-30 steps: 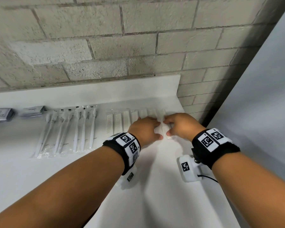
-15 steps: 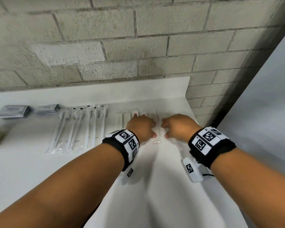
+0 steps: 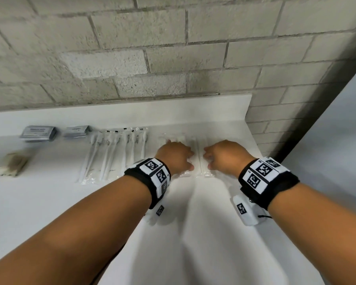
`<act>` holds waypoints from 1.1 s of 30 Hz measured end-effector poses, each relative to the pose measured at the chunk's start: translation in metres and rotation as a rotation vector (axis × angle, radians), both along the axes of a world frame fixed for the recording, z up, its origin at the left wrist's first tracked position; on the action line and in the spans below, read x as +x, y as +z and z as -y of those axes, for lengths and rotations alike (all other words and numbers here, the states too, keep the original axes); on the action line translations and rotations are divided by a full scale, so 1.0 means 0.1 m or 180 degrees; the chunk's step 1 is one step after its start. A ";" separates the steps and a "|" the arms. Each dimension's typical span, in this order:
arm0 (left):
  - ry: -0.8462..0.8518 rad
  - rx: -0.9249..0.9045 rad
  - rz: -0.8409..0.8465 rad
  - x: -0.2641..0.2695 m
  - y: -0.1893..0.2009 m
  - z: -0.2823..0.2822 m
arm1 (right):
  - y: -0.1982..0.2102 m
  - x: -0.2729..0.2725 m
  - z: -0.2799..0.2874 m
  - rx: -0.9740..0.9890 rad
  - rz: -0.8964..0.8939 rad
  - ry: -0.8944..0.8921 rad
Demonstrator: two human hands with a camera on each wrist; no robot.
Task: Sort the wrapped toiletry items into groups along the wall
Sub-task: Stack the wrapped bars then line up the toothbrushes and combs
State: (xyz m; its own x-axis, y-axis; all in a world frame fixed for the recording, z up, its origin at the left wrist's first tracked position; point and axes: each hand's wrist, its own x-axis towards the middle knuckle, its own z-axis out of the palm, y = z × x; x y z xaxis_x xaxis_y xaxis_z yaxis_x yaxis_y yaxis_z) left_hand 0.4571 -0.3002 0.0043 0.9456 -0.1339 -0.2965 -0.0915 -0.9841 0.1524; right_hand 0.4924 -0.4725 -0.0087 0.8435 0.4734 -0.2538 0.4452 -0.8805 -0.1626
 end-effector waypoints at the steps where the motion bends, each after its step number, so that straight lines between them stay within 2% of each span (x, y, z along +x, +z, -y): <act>1: 0.0007 -0.0006 0.0005 -0.01 -0.02 0.01 | -0.01 -0.01 -0.01 -0.0032 0.0016 0.0025; 5: 0.0121 -0.0139 0.0125 -0.03 0.04 -0.08 | 0.02 -0.02 0.00 -0.0045 0.0015 -0.0013; 9: 0.0211 0.0063 0.0182 -0.06 0.11 -0.24 | 0.05 -0.09 -0.10 0.0078 0.0001 -0.0002; 14: -0.0064 0.0167 0.0024 -0.14 0.06 -0.24 | 0.00 -0.13 -0.27 -0.0047 -0.0003 0.0219; 21: 0.0031 0.0048 -0.0027 -0.10 -0.05 -0.28 | 0.00 -0.13 -0.27 -0.0079 -0.0077 0.0131; 25: 0.0328 -0.0144 0.0230 -0.12 -0.04 -0.39 | 0.01 -0.14 -0.27 -0.0098 -0.0096 0.0129; 30: 0.0410 0.0316 0.0017 -0.17 -0.01 -0.52 | -0.01 -0.12 -0.26 -0.0061 -0.0175 0.0129; 33: 0.0378 0.0368 -0.0035 -0.22 -0.04 -0.53 | 0.00 -0.14 -0.27 -0.0100 -0.0193 0.0116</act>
State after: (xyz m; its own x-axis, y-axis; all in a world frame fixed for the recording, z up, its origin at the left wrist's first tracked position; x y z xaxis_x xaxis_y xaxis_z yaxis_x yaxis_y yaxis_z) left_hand 0.4356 -0.2469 0.0002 0.9493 0.0144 -0.3139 0.0277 -0.9989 0.0380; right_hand 0.4787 -0.4451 -0.0086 0.8084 0.4946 -0.3191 0.4673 -0.8690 -0.1628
